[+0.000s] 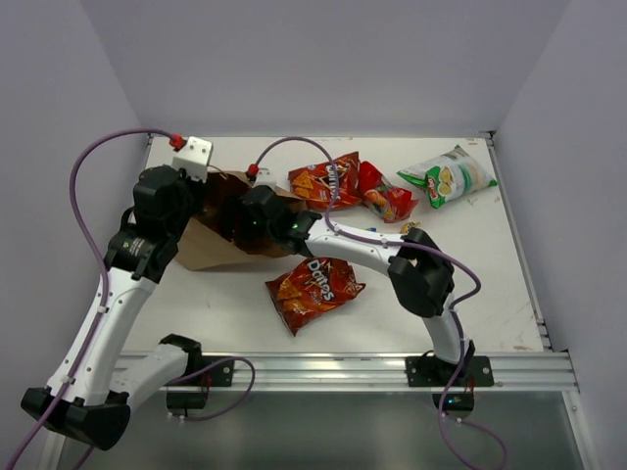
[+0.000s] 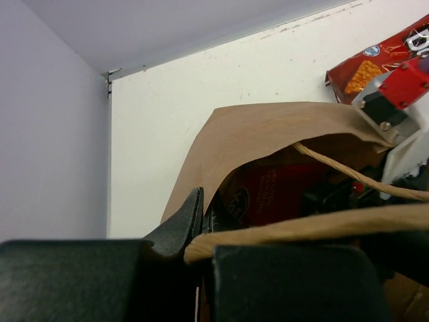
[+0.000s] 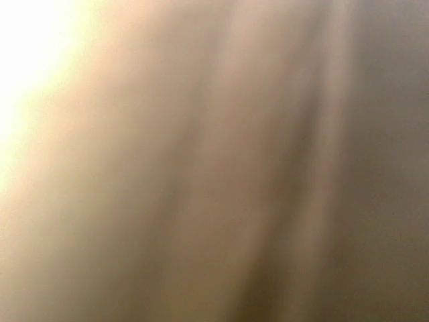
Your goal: Take the snacks out of the paper bag
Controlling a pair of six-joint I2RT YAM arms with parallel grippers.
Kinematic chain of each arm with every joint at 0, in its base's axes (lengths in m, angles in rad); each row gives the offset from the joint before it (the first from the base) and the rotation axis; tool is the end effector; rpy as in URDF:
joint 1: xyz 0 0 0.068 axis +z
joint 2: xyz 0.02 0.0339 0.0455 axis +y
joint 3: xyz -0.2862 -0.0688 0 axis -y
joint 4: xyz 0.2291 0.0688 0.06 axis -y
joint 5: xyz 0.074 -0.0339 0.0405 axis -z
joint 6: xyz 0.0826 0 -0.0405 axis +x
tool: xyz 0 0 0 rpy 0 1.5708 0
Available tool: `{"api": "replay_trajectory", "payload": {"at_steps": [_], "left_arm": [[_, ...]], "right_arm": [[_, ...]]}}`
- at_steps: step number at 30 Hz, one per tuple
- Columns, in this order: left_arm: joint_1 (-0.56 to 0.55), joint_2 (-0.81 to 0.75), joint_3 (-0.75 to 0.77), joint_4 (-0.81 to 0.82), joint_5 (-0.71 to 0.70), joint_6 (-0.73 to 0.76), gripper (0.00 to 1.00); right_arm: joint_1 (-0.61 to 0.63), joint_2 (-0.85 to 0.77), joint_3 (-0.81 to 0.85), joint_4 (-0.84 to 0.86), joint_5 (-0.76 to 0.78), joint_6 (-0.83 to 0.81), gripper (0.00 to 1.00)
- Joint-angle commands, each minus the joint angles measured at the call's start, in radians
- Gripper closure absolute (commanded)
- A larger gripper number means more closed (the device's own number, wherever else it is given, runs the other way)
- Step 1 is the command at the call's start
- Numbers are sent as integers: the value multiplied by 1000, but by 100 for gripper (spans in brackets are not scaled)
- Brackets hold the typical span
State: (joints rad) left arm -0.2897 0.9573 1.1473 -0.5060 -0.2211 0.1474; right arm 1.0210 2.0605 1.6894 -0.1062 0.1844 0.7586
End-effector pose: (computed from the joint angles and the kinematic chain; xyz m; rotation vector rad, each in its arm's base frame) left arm 0.2120 -0.0443 0.4017 0.2591 1.8624 0.1109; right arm 0.2887 0.4421 0.2676 -0.1624 2.1622 0.8977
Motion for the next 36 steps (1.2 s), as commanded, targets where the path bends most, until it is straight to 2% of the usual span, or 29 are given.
{"api": "replay_trajectory", "payload": {"at_steps": [1, 2, 3, 4, 7, 8, 16, 22, 30, 32, 36], "left_arm": [[3, -35, 29, 70, 37, -23, 100], [3, -35, 29, 69, 34, -25, 100], [3, -38, 29, 69, 31, -25, 100], [3, -37, 28, 67, 23, -25, 100], [3, -35, 23, 69, -14, -26, 100], [3, -35, 19, 70, -26, -28, 100], [3, -20, 14, 70, -138, -43, 100], [3, 27, 34, 50, -193, -72, 100], [3, 84, 58, 47, -187, -127, 100], [3, 96, 66, 44, -196, -129, 100], [4, 121, 75, 35, -215, -137, 100]], "right_arm": [[1, 30, 27, 86, 13, 36, 22], [1, 21, 17, 100, 20, 25, 32], [1, 12, 7, 99, 20, 10, 55], [1, -2, -2, 114, 21, -2, 67], [1, -78, -43, 160, 27, -70, 95], [1, -100, -62, 174, 29, -90, 98], [1, -370, -86, 149, 21, -280, 100], [-1, -503, -30, -13, -5, -400, 100], [-9, -657, -8, -86, -178, -446, 100], [-9, -722, -42, -61, -143, -452, 100], [-25, -847, -86, -56, 109, -559, 100]]}}
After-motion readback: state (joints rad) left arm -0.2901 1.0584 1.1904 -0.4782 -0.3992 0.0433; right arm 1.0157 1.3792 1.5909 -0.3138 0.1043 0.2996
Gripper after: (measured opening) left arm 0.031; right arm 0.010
